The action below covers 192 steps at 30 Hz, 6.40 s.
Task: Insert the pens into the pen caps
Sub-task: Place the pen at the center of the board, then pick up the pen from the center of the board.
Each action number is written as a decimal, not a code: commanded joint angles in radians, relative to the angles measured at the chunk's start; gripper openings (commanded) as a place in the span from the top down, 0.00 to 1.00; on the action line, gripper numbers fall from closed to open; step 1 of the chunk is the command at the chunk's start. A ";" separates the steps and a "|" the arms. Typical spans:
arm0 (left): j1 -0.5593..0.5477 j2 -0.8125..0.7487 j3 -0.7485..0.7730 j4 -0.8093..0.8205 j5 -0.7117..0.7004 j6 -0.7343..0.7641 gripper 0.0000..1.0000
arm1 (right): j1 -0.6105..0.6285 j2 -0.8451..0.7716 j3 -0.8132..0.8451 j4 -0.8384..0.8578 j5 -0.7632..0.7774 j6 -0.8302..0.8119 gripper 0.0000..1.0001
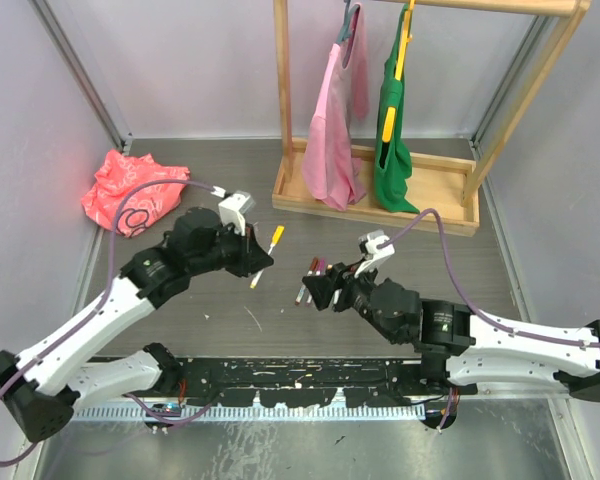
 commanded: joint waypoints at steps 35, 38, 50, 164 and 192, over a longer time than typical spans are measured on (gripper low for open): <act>-0.077 0.723 0.013 0.311 -0.272 -0.147 1.00 | -0.243 0.162 -0.163 -0.303 -0.224 0.200 0.19; -0.079 0.748 0.033 0.308 -0.290 -0.148 1.00 | -0.246 0.145 -0.170 -0.305 -0.228 0.207 0.19; -0.080 0.813 0.048 0.300 -0.278 -0.157 0.97 | -0.255 0.112 -0.168 -0.332 -0.218 0.199 0.18; 0.612 0.481 -0.121 0.096 -0.145 0.035 0.93 | -0.257 0.044 -0.060 -0.409 -0.316 0.143 0.19; -0.232 0.128 -0.216 0.679 -0.124 -0.265 0.99 | -0.257 -0.179 -0.377 0.404 -0.361 0.182 0.36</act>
